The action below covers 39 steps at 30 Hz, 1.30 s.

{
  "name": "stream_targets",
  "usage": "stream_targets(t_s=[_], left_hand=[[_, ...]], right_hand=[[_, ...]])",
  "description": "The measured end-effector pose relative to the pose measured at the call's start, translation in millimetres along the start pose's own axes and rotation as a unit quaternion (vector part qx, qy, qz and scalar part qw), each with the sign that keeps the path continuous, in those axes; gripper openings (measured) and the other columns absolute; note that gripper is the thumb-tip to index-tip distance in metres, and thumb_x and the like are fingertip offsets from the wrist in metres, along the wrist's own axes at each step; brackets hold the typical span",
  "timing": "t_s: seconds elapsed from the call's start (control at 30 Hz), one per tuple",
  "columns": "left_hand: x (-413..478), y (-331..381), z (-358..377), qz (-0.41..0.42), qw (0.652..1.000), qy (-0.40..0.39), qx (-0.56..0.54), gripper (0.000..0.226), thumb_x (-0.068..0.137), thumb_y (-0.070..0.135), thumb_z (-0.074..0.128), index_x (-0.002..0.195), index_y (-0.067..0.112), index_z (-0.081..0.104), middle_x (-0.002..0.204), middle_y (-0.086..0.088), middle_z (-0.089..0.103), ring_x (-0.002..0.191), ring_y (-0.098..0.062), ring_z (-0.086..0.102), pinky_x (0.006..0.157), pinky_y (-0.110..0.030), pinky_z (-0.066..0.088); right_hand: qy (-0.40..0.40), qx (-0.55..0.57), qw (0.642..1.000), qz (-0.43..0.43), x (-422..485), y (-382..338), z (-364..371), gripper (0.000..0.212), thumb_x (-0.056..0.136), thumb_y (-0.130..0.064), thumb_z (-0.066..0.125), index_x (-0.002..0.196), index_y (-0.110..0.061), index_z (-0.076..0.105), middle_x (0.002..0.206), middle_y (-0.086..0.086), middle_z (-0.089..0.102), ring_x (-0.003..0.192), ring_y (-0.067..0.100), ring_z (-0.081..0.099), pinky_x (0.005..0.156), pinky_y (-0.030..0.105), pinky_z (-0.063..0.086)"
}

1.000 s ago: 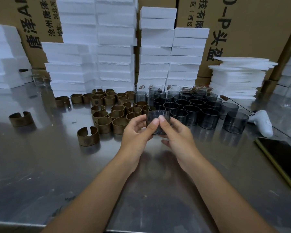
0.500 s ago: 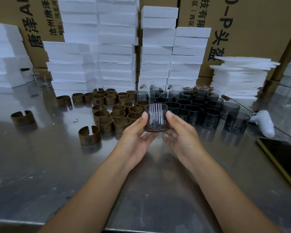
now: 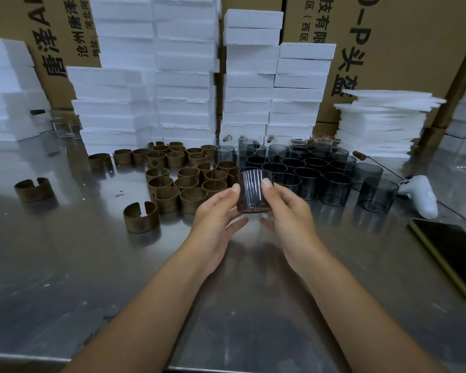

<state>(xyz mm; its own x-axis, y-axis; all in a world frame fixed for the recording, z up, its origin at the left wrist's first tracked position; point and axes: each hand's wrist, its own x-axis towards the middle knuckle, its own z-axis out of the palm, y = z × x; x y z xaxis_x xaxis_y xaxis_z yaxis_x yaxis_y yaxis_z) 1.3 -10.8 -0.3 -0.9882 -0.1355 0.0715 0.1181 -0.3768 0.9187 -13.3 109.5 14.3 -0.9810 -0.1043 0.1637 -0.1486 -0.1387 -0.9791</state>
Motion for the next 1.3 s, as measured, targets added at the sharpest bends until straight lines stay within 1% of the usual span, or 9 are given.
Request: stream_targets(t_s=[0.17,0.37,0.53,0.67,0.8,1.0,1.07,1.2,1.3], left_hand=[[-1.5,-0.8,1.5,-0.005,0.999,-0.030,0.016,0.056,0.064,0.049,0.068,0.109,0.015,0.066,0.098,-0.002,0.072,0.090,-0.011,0.068,0.075,-0.025,0.051],[-1.1,-0.1,-1.0,-0.010,0.999,-0.050,0.000,0.052,0.067,0.048,0.066,0.108,0.016,0.071,0.099,-0.004,0.072,0.087,-0.011,0.067,0.081,-0.023,0.054],[-2.8,2.8,1.5,-0.026,0.997,-0.060,-0.046,0.034,0.070,0.049,0.061,0.085,0.024,0.079,0.096,-0.002,0.074,0.088,-0.012,0.069,0.080,-0.023,0.053],[-4.4,4.8,3.6,-0.030,0.996,-0.068,-0.059,0.031,0.074,0.047,0.058,0.081,0.025,0.079,0.092,0.000,0.074,0.086,-0.010,0.069,0.082,-0.027,0.051],[-3.8,5.2,4.2,-0.026,0.996,-0.065,-0.051,0.037,0.075,0.048,0.056,0.092,0.020,0.074,0.095,0.000,0.074,0.086,-0.008,0.070,0.080,-0.028,0.050],[-4.1,2.6,2.4,0.023,0.999,-0.004,0.029,0.045,0.070,0.056,0.059,0.099,0.024,0.072,0.102,0.002,0.074,0.096,-0.008,0.069,0.088,-0.032,0.048],[-4.0,2.2,0.6,0.036,0.999,0.017,0.033,0.048,0.069,0.054,0.062,0.105,0.023,0.070,0.104,0.000,0.073,0.099,-0.010,0.068,0.087,-0.031,0.047],[-5.0,0.6,2.7,0.020,0.999,-0.010,0.041,0.063,0.063,0.052,0.068,0.116,0.017,0.064,0.108,-0.003,0.072,0.101,-0.014,0.067,0.086,-0.032,0.049],[-4.8,-1.0,3.1,0.005,0.998,-0.025,0.052,0.069,0.058,0.050,0.071,0.118,0.017,0.062,0.102,0.000,0.071,0.098,-0.013,0.067,0.080,-0.029,0.050]], right_hand=[[-0.018,-0.006,1.000,-0.012,-0.9,1.0,-0.2,0.022,0.083,-0.027,0.071,0.102,-0.030,0.062,0.096,-0.011,0.070,0.081,-0.008,0.066,0.069,0.009,0.050],[-0.016,0.034,0.999,0.011,-0.1,0.1,-1.2,0.042,0.073,-0.030,0.077,0.111,-0.021,0.064,0.099,-0.005,0.070,0.092,0.007,0.067,0.073,0.021,0.049],[-0.040,0.126,0.989,0.061,3.1,-3.8,-5.4,0.046,0.060,-0.038,0.073,0.103,-0.024,0.067,0.091,-0.007,0.072,0.073,0.000,0.066,0.071,0.024,0.047],[-0.035,0.111,0.992,0.055,3.1,-1.8,-5.3,0.060,0.055,-0.047,0.073,0.109,-0.023,0.068,0.103,-0.004,0.072,0.086,0.005,0.066,0.074,0.025,0.046],[-0.062,0.029,0.997,0.033,-1.0,-0.8,-2.7,0.050,0.059,-0.065,0.063,0.093,-0.031,0.076,0.098,-0.009,0.074,0.102,0.008,0.063,0.088,0.032,0.042],[-0.092,0.006,0.996,0.002,-2.7,-1.9,-2.8,0.048,0.074,-0.057,0.057,0.107,-0.026,0.071,0.104,-0.010,0.073,0.103,0.001,0.064,0.091,0.026,0.042],[-0.071,0.013,0.997,-0.012,-3.2,-2.5,-2.5,0.046,0.073,-0.052,0.061,0.110,-0.025,0.069,0.101,-0.011,0.074,0.099,0.001,0.066,0.085,0.021,0.043],[-0.017,0.009,1.000,-0.015,-3.1,-2.1,-1.7,0.053,0.065,-0.051,0.067,0.110,-0.026,0.067,0.093,-0.010,0.074,0.089,0.000,0.068,0.077,0.018,0.046],[-0.036,-0.015,0.999,0.003,-3.0,-1.9,-2.3,0.055,0.063,-0.057,0.066,0.107,-0.024,0.068,0.098,-0.006,0.073,0.092,0.006,0.067,0.074,0.021,0.045]])
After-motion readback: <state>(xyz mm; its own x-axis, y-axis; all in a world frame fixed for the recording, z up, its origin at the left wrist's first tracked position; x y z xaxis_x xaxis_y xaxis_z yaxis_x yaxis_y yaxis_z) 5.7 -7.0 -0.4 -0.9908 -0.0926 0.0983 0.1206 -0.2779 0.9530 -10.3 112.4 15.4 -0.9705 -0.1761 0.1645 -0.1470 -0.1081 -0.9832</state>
